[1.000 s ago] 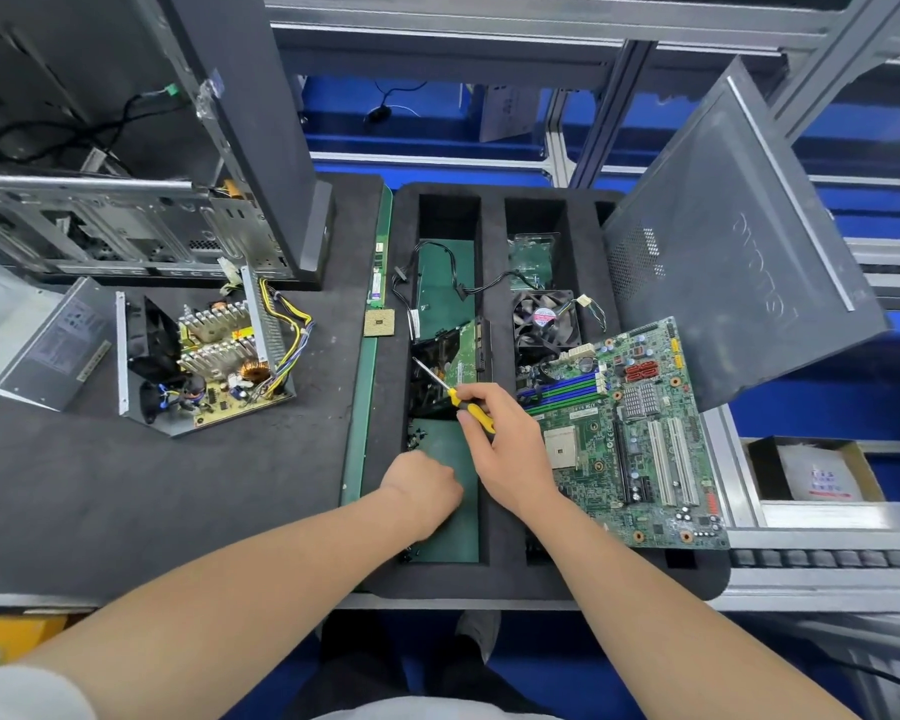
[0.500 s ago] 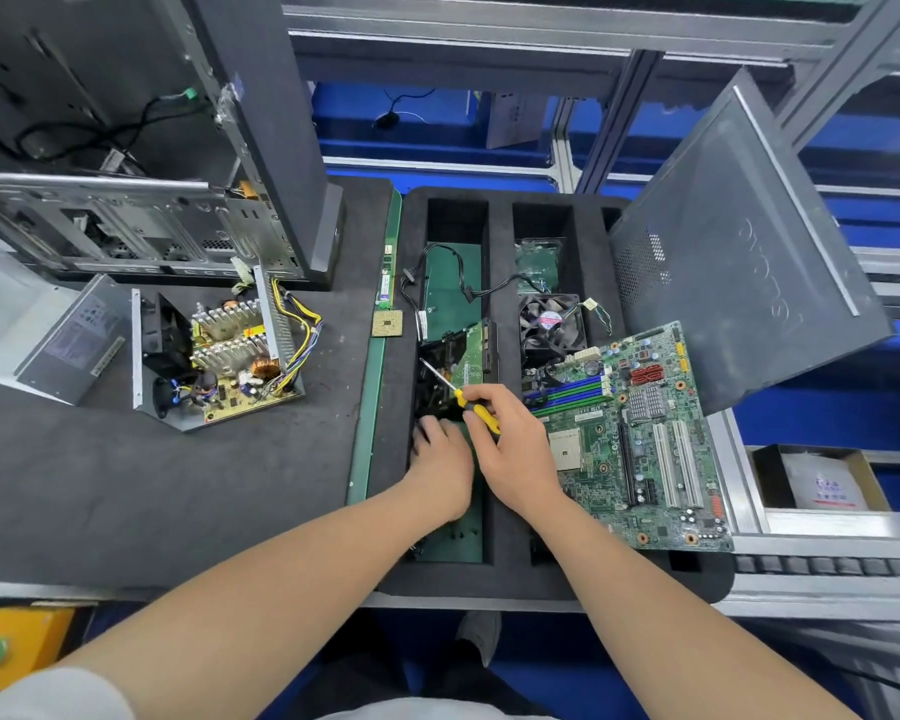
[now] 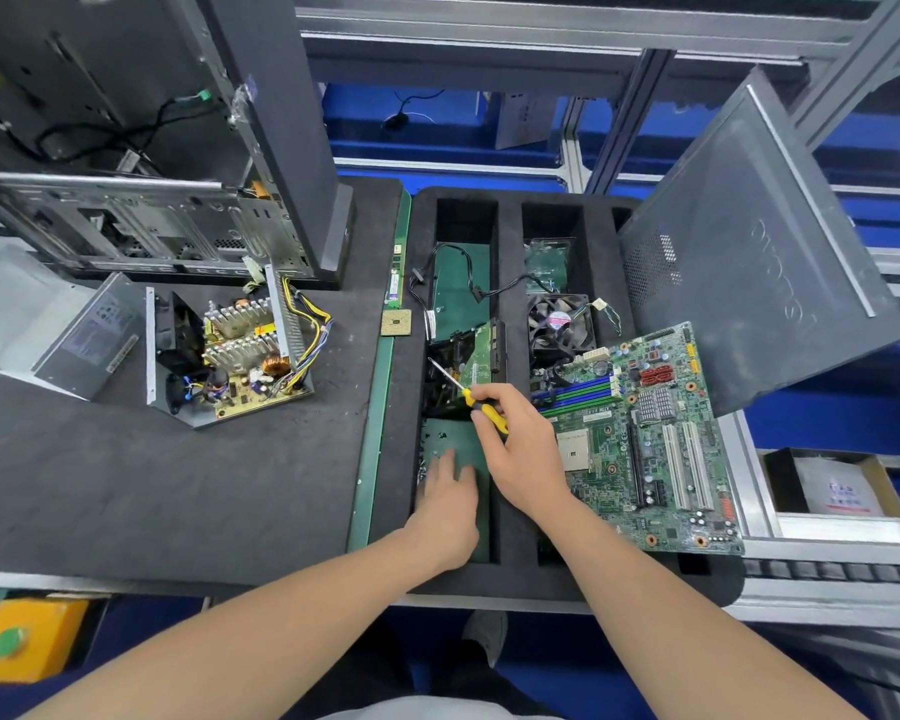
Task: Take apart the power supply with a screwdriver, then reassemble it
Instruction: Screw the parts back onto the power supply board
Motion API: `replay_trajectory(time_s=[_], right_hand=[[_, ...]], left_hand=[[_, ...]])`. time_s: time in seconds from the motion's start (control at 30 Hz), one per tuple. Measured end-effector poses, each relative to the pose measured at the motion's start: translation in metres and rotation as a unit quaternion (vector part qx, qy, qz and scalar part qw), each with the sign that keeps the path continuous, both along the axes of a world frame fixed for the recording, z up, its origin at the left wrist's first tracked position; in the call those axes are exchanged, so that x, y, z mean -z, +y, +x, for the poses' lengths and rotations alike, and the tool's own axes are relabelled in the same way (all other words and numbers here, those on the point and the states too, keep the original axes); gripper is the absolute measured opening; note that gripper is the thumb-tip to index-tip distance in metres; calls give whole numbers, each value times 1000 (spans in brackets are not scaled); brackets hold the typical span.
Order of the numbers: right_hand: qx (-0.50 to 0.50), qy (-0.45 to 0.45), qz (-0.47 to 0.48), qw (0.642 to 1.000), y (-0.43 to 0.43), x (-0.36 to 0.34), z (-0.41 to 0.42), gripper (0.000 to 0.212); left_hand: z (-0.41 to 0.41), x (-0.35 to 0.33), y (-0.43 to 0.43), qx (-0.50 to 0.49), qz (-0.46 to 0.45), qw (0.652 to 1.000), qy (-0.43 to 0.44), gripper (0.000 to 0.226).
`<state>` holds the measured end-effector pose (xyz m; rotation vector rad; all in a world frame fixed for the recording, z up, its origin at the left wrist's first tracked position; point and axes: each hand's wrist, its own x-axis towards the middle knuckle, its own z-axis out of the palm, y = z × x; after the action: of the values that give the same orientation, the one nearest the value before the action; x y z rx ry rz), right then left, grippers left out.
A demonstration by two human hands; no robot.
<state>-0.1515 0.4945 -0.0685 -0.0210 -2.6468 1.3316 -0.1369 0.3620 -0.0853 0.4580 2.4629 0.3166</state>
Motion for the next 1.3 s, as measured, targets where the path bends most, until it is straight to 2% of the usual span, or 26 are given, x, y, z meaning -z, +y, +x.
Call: replay_trajectory(time_s=[0.1, 0.2, 0.33, 0.53, 0.63, 0.8, 1.07, 1.2, 1.3], right_hand=[[2, 1, 1, 1000, 0, 1, 0, 23], [1, 2, 5, 1000, 0, 2, 0, 22], [-1, 0, 9, 1000, 0, 1, 0, 23], [-1, 0, 4, 1000, 0, -1, 0, 22], [0, -2, 2, 1000, -1, -1, 0, 22], [1, -7, 0, 1000, -1, -1, 0, 23], [2, -4, 1, 1000, -1, -1, 1, 23], [1, -4, 2, 1000, -2, 0, 0, 22], [-1, -3, -4, 1000, -2, 0, 1, 22]], left_hand=[[-2, -2, 7, -86, -13, 996, 4, 71], [-11, -3, 16, -124, -43, 991, 6, 88], [-24, -1, 21, -105, -87, 991, -1, 96], [-22, 7, 22, -15, -181, 983, 32, 98], [-22, 8, 21, -23, -198, 980, 18, 98], [-27, 6, 20, -42, -183, 982, -11, 88], [-22, -1, 21, -8, -209, 978, 16, 76], [-23, -7, 16, 34, -187, 980, 60, 60], [-25, -22, 10, 88, -172, 978, 76, 34]])
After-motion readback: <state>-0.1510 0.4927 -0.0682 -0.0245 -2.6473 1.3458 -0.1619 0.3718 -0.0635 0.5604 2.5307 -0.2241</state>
